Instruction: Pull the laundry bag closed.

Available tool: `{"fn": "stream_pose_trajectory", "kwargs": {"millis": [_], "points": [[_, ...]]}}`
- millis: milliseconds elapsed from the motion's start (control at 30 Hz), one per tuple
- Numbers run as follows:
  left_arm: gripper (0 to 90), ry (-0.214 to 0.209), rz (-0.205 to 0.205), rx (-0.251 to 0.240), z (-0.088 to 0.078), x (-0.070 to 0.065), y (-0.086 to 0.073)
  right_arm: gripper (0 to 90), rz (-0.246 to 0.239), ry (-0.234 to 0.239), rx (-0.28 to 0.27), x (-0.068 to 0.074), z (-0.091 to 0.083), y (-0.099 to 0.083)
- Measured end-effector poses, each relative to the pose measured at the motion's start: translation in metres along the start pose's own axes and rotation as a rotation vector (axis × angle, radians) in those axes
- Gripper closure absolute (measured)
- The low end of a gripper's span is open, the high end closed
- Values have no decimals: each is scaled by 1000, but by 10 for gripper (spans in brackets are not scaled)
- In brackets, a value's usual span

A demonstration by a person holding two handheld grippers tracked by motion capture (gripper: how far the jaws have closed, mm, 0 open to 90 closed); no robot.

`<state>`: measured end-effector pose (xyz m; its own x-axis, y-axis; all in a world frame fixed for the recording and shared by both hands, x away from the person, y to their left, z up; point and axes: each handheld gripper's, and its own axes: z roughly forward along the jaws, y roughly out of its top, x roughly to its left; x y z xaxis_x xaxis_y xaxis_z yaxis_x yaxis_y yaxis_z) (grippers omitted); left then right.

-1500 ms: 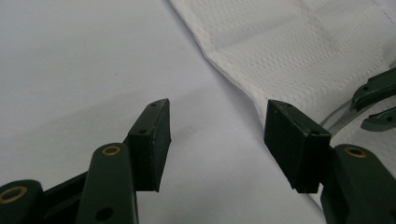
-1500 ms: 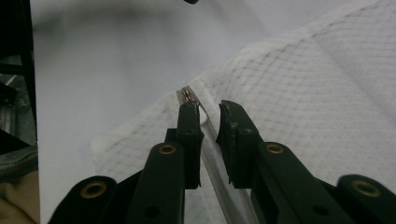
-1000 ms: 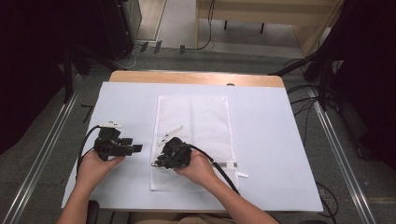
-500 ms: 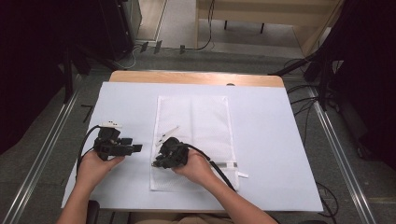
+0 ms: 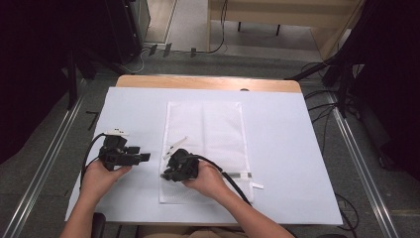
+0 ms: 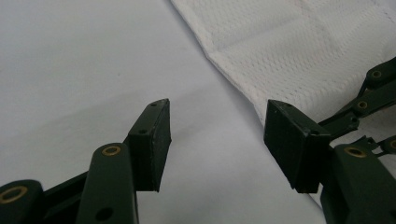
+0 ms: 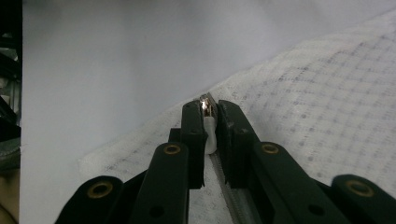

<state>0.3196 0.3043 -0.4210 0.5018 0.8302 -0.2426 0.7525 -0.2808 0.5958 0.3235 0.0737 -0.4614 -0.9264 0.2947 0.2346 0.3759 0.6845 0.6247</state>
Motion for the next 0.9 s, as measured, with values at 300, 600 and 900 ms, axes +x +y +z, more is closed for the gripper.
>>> {"fn": "stream_pose_trajectory", "kwargs": {"millis": [300, 600, 900], "points": [[418, -1, 2, -1, 0, 0, 0, 838, -35, -30, -34, 7, 5, -2], [417, 0, -3, 3, 0, 1, 0, 880, -33, -34, -31, 7, 0, 0], [417, 0, 5, 2, 0, 0, 0, 867, -3, -15, -36, 1, 3, -3]]}}
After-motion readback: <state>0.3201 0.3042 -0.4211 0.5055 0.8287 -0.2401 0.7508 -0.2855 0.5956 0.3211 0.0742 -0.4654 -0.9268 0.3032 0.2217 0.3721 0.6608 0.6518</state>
